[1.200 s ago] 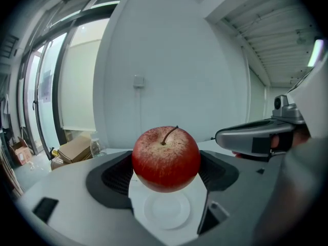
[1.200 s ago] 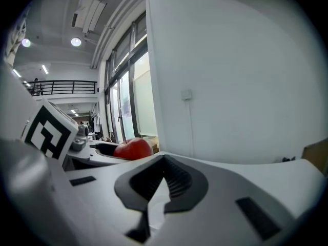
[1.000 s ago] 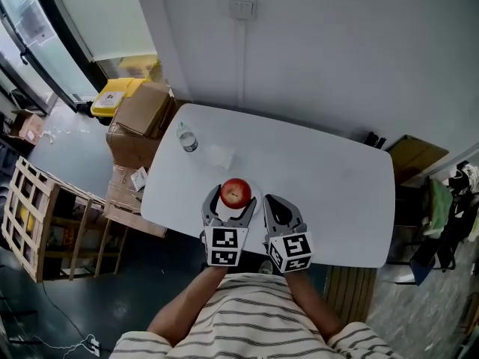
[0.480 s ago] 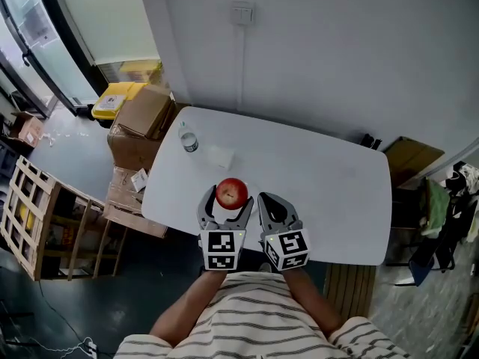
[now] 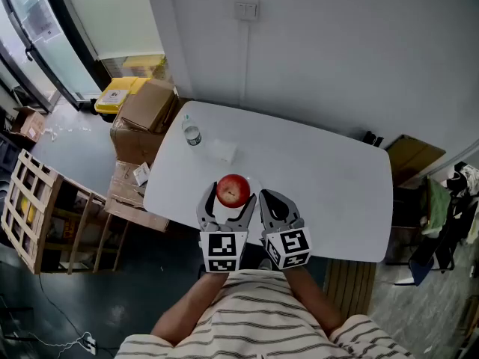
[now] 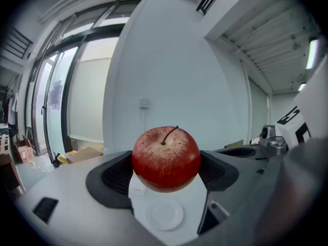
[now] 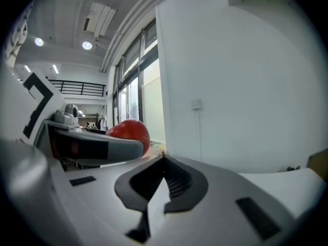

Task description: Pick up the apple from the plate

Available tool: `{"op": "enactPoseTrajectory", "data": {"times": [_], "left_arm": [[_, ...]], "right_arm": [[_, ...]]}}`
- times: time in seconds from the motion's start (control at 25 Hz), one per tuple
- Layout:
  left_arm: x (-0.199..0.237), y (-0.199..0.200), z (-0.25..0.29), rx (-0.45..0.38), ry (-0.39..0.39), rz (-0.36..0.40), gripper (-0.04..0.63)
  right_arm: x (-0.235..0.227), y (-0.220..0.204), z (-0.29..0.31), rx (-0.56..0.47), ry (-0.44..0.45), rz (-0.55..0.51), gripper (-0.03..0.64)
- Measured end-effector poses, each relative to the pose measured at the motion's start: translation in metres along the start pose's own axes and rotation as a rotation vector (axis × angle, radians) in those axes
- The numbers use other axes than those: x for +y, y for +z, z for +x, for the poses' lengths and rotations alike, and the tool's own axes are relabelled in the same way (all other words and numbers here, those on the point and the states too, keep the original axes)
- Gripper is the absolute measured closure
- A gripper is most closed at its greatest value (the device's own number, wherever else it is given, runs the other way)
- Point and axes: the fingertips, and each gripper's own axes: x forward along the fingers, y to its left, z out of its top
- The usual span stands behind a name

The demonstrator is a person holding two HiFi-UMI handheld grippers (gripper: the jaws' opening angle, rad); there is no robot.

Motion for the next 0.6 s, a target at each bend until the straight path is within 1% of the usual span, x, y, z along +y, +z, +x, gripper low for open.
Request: {"op": "enactPoseTrajectory", "data": {"times": [0.32,0.6], "left_arm": [[0.0007,-0.0056,0.0011,0.001,0.016,0.001,0.193],[0.0015,-0.0024,0.0015,-0.022,0.025,0.005,0.193]], "right_arm": [[-0.0002,0.001,-0.0007,-0.004,0.013,-0.034,0.612],[-0.0007,0.0036,0.0005,-0.014,0.023,-0.036,0.612]]}}
